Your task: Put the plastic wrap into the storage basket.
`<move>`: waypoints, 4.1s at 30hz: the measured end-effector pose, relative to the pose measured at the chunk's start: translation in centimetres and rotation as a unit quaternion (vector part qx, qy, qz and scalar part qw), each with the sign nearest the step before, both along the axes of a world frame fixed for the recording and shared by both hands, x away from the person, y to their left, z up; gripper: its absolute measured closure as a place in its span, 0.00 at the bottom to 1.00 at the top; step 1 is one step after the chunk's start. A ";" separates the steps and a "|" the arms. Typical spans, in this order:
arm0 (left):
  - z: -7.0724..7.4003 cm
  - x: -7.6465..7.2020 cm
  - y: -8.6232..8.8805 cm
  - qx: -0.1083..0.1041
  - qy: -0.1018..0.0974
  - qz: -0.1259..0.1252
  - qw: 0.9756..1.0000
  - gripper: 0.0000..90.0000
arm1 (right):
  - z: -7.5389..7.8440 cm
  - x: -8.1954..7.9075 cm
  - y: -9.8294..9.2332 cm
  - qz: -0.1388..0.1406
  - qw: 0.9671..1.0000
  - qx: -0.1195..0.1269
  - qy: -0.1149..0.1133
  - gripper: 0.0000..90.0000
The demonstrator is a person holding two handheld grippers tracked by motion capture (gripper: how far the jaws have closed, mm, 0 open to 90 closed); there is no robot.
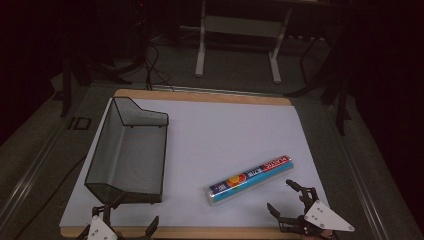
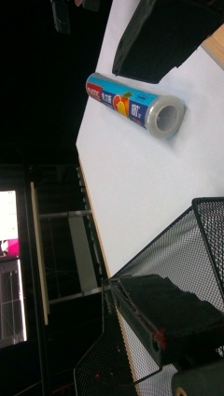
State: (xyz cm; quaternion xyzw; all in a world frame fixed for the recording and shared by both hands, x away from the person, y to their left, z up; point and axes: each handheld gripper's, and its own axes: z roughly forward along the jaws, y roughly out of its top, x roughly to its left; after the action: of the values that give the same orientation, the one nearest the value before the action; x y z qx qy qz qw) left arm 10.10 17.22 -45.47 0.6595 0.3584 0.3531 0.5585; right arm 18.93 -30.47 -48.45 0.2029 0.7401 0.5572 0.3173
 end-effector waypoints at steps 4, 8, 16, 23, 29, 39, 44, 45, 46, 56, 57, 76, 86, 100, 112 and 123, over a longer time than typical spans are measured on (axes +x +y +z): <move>0.0 0.0 0.0 0.002 0.001 0.001 1.000 0.02 | 0.0 -0.2 0.0 0.006 1.000 0.003 -0.014 0.13; 0.0 0.1 0.0 0.003 0.002 0.001 1.000 0.02 | 0.1 -0.1 0.0 0.003 1.000 0.000 0.000 0.14; 0.0 0.1 0.0 0.004 0.001 0.001 1.000 0.02 | 0.3 0.1 0.0 -0.015 0.999 -0.008 0.027 0.14; 0.0 0.1 0.0 0.005 0.002 0.000 1.000 0.02 | 0.1 0.1 0.3 -0.019 0.999 -0.019 0.028 0.14; -0.1 0.2 -0.1 0.008 0.002 -0.001 1.000 0.02 | 0.1 0.2 0.4 -0.024 0.999 -0.003 0.034 0.12; -0.1 0.3 -0.1 0.005 0.002 -0.005 1.000 0.02 | 1.0 -0.2 0.6 -0.001 0.999 -0.018 0.040 0.10; -0.1 0.3 -0.1 0.006 0.003 -0.006 1.000 0.02 | 1.2 0.1 0.9 0.010 0.997 -0.052 0.056 0.10; -0.1 0.3 -0.1 0.006 0.004 -0.005 1.000 0.02 | 1.3 0.2 0.9 0.012 0.997 -0.056 0.058 0.10; -0.1 0.3 -0.1 0.006 0.004 -0.005 1.000 0.02 | 1.4 0.3 1.0 0.014 0.996 -0.059 0.061 0.11; -0.1 0.3 -0.2 0.008 0.004 -0.004 1.000 0.02 | 3.6 2.1 1.2 0.032 0.991 -0.117 0.056 0.14; -0.1 0.3 -0.2 0.008 0.004 -0.004 1.000 0.02 | 3.6 2.1 1.2 0.032 0.991 -0.117 0.056 0.14; -0.1 0.4 -0.3 0.010 0.005 -0.001 1.000 0.02 | 4.5 6.9 4.6 0.089 0.939 -0.305 0.132 0.15; -0.1 0.4 -0.3 0.011 0.005 -0.001 1.000 0.02 | 4.5 9.2 6.8 0.113 0.896 -0.373 0.210 0.20; -0.2 0.5 -0.2 0.014 0.008 -0.004 1.000 0.02 | 4.5 12.9 9.1 0.152 0.826 -0.477 0.259 0.24; -0.2 0.5 -0.3 0.013 0.011 -0.011 1.000 0.02 | 3.3 13.6 12.2 0.172 0.779 -0.555 0.234 0.11; -0.2 0.6 -0.3 0.013 0.014 -0.013 1.000 0.02 | 0.2 14.3 13.6 0.190 0.734 -0.618 0.210 0.15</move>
State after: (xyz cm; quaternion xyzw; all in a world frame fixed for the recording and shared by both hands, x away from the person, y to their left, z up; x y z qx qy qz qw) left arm 10.72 16.94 -45.71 0.6766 0.3529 0.3407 0.5491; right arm 33.26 -16.88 -48.22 -0.0710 0.9923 -0.0308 0.0970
